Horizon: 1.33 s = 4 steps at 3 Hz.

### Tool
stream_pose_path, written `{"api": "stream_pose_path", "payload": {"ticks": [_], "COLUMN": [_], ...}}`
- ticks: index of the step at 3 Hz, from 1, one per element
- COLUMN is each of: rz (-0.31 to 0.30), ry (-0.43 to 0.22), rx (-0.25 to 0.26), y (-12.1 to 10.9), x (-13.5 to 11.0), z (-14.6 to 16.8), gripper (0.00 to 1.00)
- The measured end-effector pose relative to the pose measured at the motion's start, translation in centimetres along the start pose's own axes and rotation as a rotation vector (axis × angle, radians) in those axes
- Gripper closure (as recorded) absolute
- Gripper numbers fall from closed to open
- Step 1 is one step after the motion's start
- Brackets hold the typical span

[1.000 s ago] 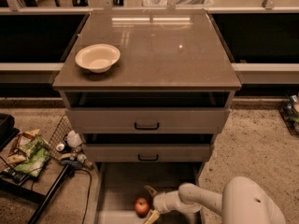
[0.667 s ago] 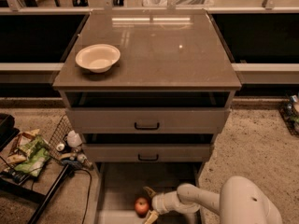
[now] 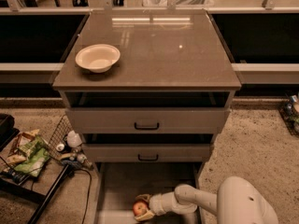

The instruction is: Pick apple from bottom drawer and place on counter

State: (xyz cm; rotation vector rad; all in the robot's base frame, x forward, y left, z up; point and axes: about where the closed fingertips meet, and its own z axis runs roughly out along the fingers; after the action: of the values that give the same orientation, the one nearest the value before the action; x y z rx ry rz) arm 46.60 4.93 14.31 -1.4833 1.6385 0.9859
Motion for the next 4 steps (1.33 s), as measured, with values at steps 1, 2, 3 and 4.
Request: {"api": "stream_pose_path", "payload": {"ticks": [1, 2, 3, 4], "rz": [0.029, 0.092, 0.154, 0.231], "ry": [-0.010, -0.032, -0.072, -0.167], "rx": [-0.052, -0.122, -0.233, -0.381], "y": [1.6, 3.8, 7.6, 13.5], "x": [-0.2, -2.5, -8.1, -18.5], "z": [1.3, -0.3, -5.7, -15.5], "gripper": [0.65, 0.89, 1.00, 1.00]}}
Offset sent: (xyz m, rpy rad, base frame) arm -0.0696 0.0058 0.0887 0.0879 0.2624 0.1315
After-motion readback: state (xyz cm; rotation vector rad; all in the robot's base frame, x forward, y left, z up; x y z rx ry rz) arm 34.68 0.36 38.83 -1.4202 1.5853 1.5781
